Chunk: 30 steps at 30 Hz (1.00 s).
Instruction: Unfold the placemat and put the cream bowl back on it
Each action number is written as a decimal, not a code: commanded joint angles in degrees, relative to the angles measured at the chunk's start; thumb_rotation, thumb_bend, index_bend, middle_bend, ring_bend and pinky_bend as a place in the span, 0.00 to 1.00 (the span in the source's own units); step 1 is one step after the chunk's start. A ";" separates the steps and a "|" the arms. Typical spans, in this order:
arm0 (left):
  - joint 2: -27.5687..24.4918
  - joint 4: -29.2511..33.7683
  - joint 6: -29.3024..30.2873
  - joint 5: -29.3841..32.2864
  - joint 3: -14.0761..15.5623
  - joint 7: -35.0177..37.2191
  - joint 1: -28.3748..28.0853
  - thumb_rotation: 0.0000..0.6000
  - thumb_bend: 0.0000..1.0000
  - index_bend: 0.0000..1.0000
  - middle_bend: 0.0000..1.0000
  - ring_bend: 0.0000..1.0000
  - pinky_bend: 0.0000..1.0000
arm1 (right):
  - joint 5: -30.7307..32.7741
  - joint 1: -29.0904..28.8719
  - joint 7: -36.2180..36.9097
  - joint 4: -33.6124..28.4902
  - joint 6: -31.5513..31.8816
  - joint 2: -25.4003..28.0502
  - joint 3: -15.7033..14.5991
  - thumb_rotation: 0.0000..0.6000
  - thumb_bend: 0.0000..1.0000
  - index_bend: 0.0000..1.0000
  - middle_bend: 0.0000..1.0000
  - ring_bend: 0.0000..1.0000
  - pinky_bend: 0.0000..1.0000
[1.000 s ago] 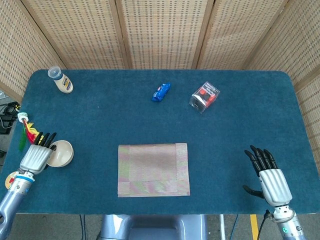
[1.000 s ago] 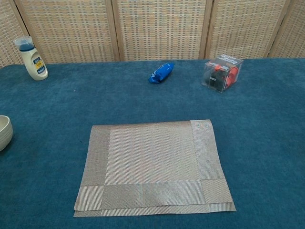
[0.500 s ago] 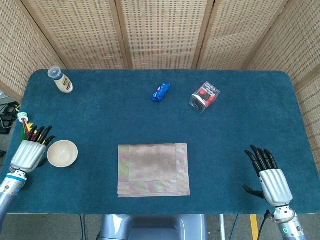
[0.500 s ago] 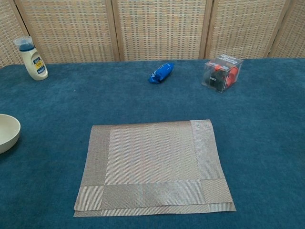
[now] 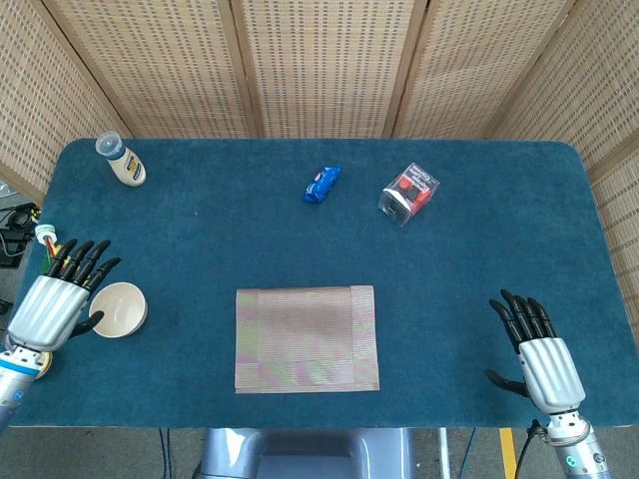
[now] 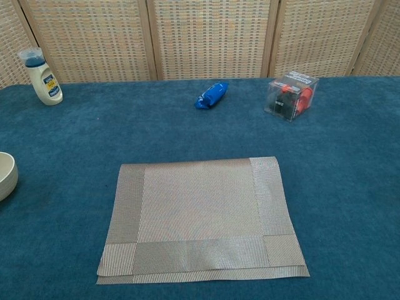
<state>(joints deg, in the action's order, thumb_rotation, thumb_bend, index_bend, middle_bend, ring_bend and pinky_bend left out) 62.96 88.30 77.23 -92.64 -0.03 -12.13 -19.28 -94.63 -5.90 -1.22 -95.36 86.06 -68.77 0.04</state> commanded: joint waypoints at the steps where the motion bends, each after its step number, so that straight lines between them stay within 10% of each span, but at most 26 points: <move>1: 4.51 2.61 -3.32 -1.45 0.60 -5.01 -1.77 1.00 0.21 0.16 0.00 0.00 0.00 | 0.07 0.04 0.12 -0.03 0.10 0.08 0.06 1.00 0.17 0.09 0.00 0.00 0.00; 11: 20.51 0.55 -5.83 -2.99 1.81 -12.83 -2.55 1.00 0.23 0.49 0.00 0.00 0.00 | 0.47 0.12 1.32 -0.07 0.30 0.62 0.35 1.00 0.17 0.09 0.00 0.00 0.00; 30: 29.85 -3.19 -9.39 -4.52 6.13 -19.41 -2.21 1.00 0.33 0.39 0.00 0.00 0.00 | 0.41 0.23 2.26 -0.17 0.60 1.02 0.46 1.00 0.17 0.09 0.00 0.00 0.00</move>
<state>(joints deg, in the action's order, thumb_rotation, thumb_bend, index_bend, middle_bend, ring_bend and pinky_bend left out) 92.85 85.05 67.96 -97.17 5.99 -31.42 -21.53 -94.21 -5.67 1.03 -95.53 86.66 -67.75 0.49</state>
